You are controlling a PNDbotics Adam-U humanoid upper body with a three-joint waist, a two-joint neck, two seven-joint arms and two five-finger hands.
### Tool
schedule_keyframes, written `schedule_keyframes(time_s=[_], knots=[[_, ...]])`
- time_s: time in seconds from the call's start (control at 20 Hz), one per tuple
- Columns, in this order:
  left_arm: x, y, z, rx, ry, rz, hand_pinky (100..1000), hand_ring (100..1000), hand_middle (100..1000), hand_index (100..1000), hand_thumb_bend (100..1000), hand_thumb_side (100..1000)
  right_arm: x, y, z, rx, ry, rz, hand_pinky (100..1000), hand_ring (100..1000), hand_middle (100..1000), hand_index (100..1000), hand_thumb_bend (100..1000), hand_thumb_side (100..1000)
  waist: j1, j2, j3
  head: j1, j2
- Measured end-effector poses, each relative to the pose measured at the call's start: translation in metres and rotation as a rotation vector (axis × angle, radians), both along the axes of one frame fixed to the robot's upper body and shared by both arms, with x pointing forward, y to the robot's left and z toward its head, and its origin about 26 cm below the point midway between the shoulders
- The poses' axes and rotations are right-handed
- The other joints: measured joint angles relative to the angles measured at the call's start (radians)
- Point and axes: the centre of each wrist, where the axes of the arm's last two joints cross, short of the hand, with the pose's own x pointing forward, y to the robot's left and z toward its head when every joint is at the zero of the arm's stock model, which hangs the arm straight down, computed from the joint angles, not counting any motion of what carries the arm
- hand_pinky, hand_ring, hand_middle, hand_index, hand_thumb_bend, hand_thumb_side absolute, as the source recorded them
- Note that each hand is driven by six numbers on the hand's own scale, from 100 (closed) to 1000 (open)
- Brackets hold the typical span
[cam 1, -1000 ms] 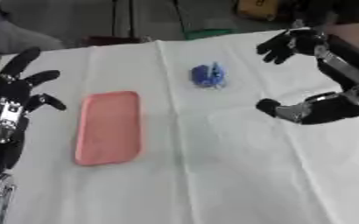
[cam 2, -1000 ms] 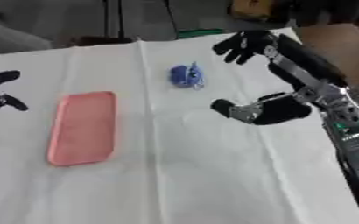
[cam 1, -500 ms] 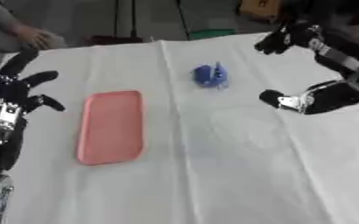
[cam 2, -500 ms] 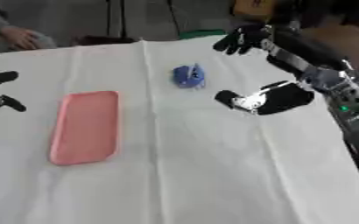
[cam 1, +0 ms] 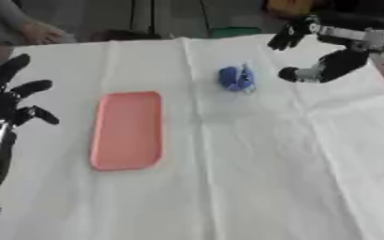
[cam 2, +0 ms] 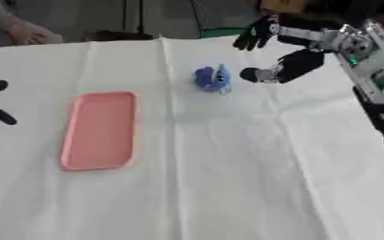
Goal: Pick up objects on the table and place them in the box.
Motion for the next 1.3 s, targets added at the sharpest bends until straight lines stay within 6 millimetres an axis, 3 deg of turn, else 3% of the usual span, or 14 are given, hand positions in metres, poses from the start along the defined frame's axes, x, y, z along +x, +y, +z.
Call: schedule_keyframes(time_s=[0.2, 0.4, 0.65, 1.1, 1.3], knots=[[0.0, -0.002, 0.001, 0.005, -0.003, -0.015, 522, 841, 973, 978, 140, 790, 0.013, -0.012, -0.009, 0.005, 0.037, -0.051, 749, 777, 777, 876, 384, 627, -0.004, 0.003, 0.022, -0.013, -0.001], [-0.001, -0.003, 0.001, 0.006, -0.005, -0.025, 523, 841, 973, 978, 139, 788, 0.022, -0.019, -0.014, 0.024, 0.019, -0.118, 748, 779, 809, 893, 384, 562, -0.006, 0.005, 0.043, -0.024, -0.008], [-0.001, -0.004, 0.002, 0.008, -0.008, -0.034, 523, 842, 973, 979, 137, 789, 0.029, -0.015, -0.018, 0.046, -0.088, -0.229, 745, 779, 810, 895, 405, 482, -0.006, 0.005, 0.059, -0.042, -0.009], [-0.001, -0.007, 0.004, 0.009, -0.012, -0.054, 524, 843, 973, 979, 136, 790, 0.038, 0.004, -0.03, -0.03, -0.166, -0.27, 772, 800, 820, 898, 424, 527, -0.003, 0.012, 0.088, -0.082, -0.01], [-0.002, -0.007, 0.004, 0.009, -0.013, -0.056, 525, 843, 974, 980, 136, 790, 0.04, 0.004, -0.042, -0.091, -0.132, -0.268, 801, 822, 818, 895, 458, 613, -0.003, 0.015, 0.089, -0.084, -0.013]])
